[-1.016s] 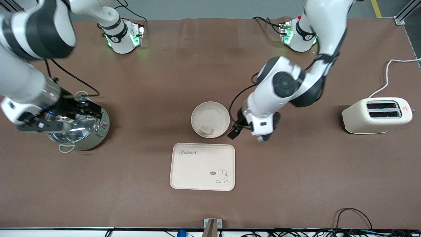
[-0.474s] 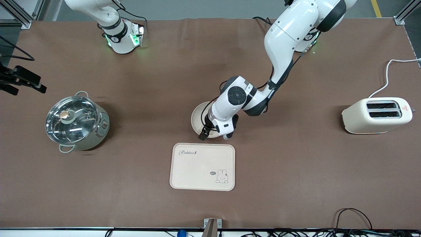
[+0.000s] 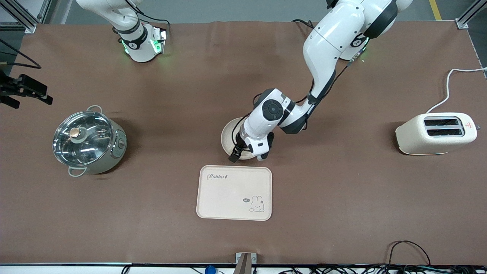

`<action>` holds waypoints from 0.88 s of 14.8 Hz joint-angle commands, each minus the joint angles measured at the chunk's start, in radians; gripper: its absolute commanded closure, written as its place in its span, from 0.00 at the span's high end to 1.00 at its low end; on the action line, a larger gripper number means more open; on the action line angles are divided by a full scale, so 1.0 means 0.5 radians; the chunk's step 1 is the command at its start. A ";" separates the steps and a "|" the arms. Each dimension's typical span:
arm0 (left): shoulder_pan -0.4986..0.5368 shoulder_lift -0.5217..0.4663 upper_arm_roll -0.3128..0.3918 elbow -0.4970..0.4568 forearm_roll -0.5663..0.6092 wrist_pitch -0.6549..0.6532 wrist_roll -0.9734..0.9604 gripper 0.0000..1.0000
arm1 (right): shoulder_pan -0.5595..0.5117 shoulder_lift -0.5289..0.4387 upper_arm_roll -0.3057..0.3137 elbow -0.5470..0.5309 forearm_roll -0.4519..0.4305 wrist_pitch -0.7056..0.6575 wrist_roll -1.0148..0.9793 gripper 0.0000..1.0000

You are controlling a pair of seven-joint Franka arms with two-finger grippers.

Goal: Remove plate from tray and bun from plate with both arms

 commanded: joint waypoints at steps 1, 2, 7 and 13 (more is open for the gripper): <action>-0.036 0.005 0.022 -0.060 0.020 0.103 -0.026 0.99 | -0.052 -0.166 0.093 -0.148 -0.050 0.029 -0.003 1.00; -0.036 0.002 0.022 -0.072 0.020 0.103 -0.026 0.97 | -0.052 -0.169 0.094 -0.148 -0.050 0.017 -0.003 1.00; -0.042 -0.005 0.029 -0.100 0.249 0.100 -0.023 0.30 | -0.052 -0.175 0.097 -0.151 -0.050 -0.005 -0.006 1.00; -0.039 -0.084 0.035 -0.133 0.308 0.079 -0.026 0.15 | -0.046 -0.166 0.084 -0.127 -0.056 -0.017 -0.006 1.00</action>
